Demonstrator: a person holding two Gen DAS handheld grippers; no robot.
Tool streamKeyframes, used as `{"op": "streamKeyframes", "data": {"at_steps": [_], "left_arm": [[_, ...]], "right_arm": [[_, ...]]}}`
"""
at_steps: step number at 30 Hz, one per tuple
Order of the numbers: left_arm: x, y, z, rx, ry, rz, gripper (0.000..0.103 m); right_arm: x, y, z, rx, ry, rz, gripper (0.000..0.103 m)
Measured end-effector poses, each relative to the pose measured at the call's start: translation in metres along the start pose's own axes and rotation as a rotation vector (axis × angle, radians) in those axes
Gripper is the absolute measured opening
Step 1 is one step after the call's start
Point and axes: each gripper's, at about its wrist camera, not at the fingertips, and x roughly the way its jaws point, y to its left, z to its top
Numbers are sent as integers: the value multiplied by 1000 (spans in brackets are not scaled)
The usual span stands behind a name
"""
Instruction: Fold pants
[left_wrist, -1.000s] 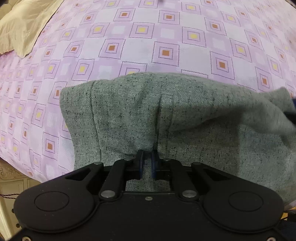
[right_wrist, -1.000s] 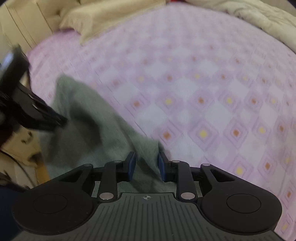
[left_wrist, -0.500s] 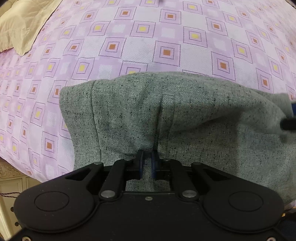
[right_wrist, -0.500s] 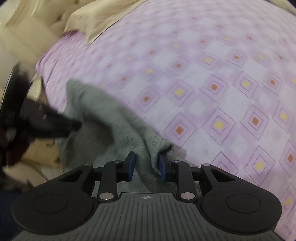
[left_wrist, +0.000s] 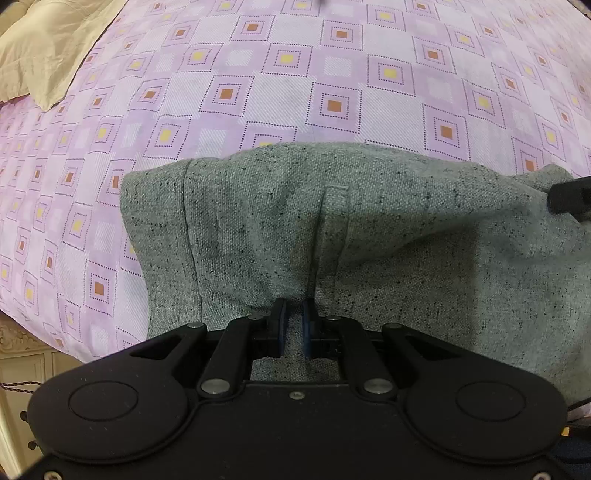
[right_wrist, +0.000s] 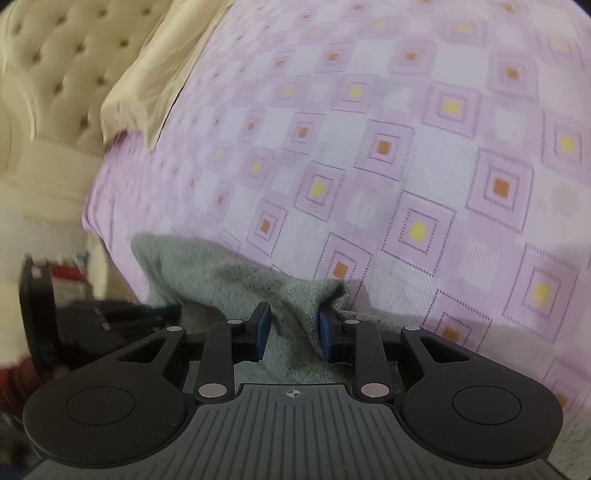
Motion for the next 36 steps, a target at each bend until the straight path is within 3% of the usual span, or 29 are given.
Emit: {"op": "streamKeyframes", "data": {"at_steps": [4,5,6,8,10,11,13,16,20,22,24,26,28,32,36], "left_arm": [[0,0,-1,-2,-2,1,11],[0,0,-1,-1,-3,1,11],[0,0,-1,-3,-3,2,11],[0,0,-1,-3,-3,1,11],[0,0,-1,-1,-3,-1,12],[0,1,-1,2,-4,-4,12],[-1,2,-2,2,-7,-12,12],[-1,2,-3,19,-8,-11,12],[-3,-2,-5,68,-6,-7,12],[-8,-3,-3,91,3,-9,12],[-20,-2,3,97,7,-32,12],[-39,0,8,104,-40,-70,13],[-55,-1,15,118,-94,-101,21],[-53,-4,23,151,-122,-85,25],[-18,1,13,165,-31,-24,26]], "right_arm": [[6,-6,2,47,-10,24,24],[7,-6,2,50,-14,22,19],[8,-5,2,46,-13,-2,2],[7,11,1,-49,-41,-104,2],[-14,29,9,-150,-196,-192,1],[-19,25,17,-107,-229,-194,1],[-6,17,28,-78,-196,-228,1],[20,30,26,-214,-156,-338,2],[20,32,24,-253,-177,-354,3],[14,37,19,-269,-202,-364,8],[-3,41,13,-245,-288,-381,8],[-23,45,3,-219,-389,-408,8],[-37,46,-7,-201,-418,-418,8],[-34,49,-48,-197,-371,-467,8],[-15,37,-94,-93,-289,-561,8]]}}
